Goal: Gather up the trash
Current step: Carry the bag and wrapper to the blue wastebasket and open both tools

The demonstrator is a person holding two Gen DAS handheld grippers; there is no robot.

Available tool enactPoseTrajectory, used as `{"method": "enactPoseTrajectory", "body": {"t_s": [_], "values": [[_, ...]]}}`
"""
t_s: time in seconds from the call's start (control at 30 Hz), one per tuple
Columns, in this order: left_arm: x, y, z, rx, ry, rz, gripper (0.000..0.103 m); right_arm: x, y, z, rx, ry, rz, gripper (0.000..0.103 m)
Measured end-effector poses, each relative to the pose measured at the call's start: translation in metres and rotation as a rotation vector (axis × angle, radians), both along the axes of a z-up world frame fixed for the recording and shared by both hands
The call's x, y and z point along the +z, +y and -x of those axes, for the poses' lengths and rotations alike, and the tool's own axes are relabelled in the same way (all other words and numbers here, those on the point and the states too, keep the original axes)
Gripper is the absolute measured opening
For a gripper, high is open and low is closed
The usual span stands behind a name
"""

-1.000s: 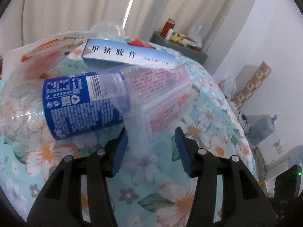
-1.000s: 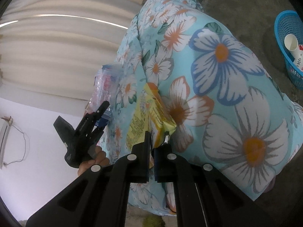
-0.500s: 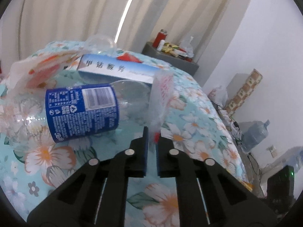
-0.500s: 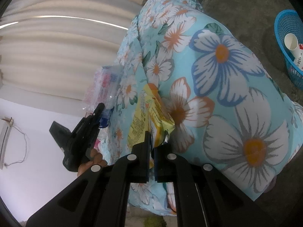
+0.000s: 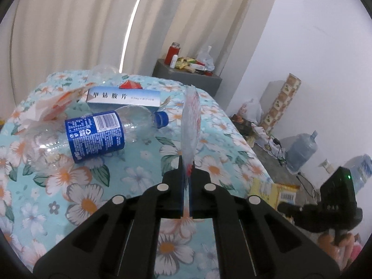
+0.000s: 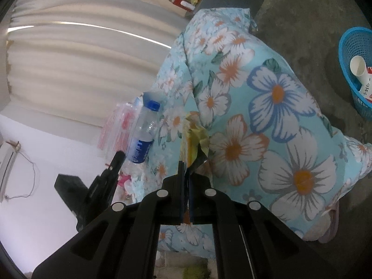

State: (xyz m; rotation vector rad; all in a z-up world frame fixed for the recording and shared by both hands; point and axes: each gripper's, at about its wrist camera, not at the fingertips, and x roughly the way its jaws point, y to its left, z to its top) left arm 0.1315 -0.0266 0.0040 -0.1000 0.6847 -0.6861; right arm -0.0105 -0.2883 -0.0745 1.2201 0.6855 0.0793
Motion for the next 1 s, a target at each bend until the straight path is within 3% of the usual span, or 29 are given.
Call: {"method": "enactPoseTrajectory", "body": {"t_s": [0.43,1.0], "values": [[0.033,-0.010,0.039,-0.071,-0.112,-0.001,0.001,0.021,-0.012,0.014,-0.035,-0.063,0.025,0.003],[0.051,-0.050,0.059,-0.151,-0.164,-0.008,0.001,0.026,-0.038,0.040,-0.100,-0.113,0.019,0.003]]}}
